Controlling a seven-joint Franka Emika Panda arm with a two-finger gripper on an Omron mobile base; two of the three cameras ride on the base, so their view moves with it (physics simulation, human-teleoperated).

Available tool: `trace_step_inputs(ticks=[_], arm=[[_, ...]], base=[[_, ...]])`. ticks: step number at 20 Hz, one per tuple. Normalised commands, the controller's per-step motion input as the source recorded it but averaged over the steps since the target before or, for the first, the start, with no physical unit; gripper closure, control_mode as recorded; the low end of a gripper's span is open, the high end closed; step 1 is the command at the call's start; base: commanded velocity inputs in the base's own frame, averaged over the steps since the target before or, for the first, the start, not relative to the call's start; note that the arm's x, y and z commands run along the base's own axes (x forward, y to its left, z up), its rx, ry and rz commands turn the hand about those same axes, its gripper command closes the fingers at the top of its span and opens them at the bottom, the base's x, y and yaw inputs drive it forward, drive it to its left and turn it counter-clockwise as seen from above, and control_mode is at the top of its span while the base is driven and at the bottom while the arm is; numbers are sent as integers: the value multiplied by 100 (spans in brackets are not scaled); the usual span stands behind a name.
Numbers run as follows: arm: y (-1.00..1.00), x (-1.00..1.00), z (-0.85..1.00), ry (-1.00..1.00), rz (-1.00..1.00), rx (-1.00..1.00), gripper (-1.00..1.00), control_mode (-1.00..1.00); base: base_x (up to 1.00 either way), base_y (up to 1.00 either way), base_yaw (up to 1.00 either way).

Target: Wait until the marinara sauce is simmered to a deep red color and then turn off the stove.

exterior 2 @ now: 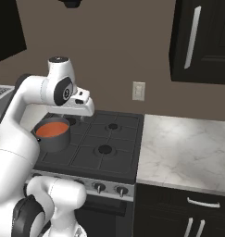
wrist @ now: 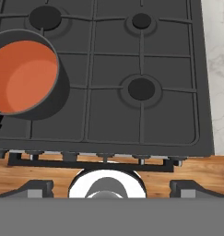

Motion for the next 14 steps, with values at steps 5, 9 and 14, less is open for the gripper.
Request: trace_step_inputs(ticks=[5, 9, 14], arm=[[0, 0, 0, 0, 0, 0, -100, -100], [0, 0, 0, 0, 0, 0, -100, -100], [0, 0, 0, 0, 0, 0, -100, -100]], base=[[0, 0, 0], [0, 0, 0], [0, 0, 0]])
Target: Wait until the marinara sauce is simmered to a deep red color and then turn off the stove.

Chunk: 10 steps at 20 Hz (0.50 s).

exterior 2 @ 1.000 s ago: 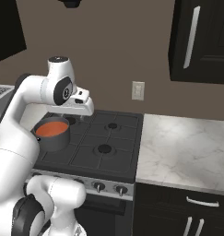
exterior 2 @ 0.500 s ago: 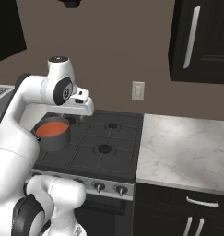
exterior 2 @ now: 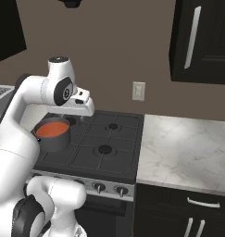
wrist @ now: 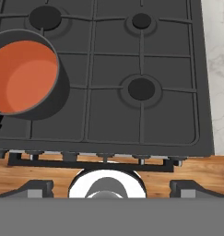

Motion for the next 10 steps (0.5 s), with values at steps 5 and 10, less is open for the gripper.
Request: trace_step_inputs(ticks=[5, 10], arm=[[0, 0, 0, 0, 0, 0, -100, -100], [0, 0, 0, 0, 0, 0, -100, -100]], base=[[0, 0, 0], [0, 0, 0]])
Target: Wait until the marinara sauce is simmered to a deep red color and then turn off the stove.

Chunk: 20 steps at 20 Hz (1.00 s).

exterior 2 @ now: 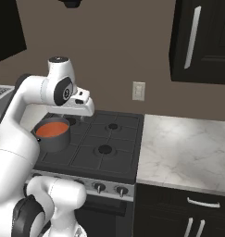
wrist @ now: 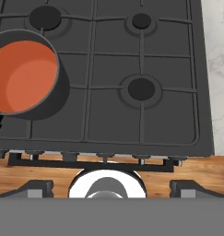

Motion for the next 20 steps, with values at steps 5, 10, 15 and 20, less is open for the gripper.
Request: trace_step_inputs(ticks=[5, 10, 15, 20], arm=[[0, 0, 0, 0, 0, 0, -100, -100], [0, 0, 0, 0, 0, 0, -100, -100], [0, 0, 0, 0, 0, 0, -100, -100], [0, 0, 0, 0, 0, 0, -100, -100]], base=[[0, 0, 0], [0, 0, 0], [0, 0, 0], [0, 0, 0]])
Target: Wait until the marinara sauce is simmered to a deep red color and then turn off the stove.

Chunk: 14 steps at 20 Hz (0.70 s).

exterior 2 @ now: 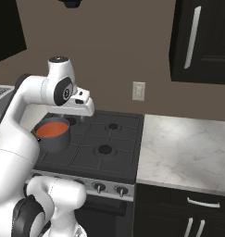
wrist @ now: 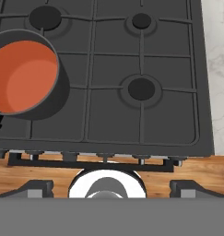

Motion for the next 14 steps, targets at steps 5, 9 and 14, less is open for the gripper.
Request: trace_step_inputs(ticks=[5, 9, 14], arm=[[0, 0, 0, 0, 0, 0, -100, -100], [0, 0, 0, 0, 0, 0, -100, -100], [0, 0, 0, 0, 0, 0, -100, -100]], base=[[0, 0, 0], [0, 0, 0], [0, 0, 0]])
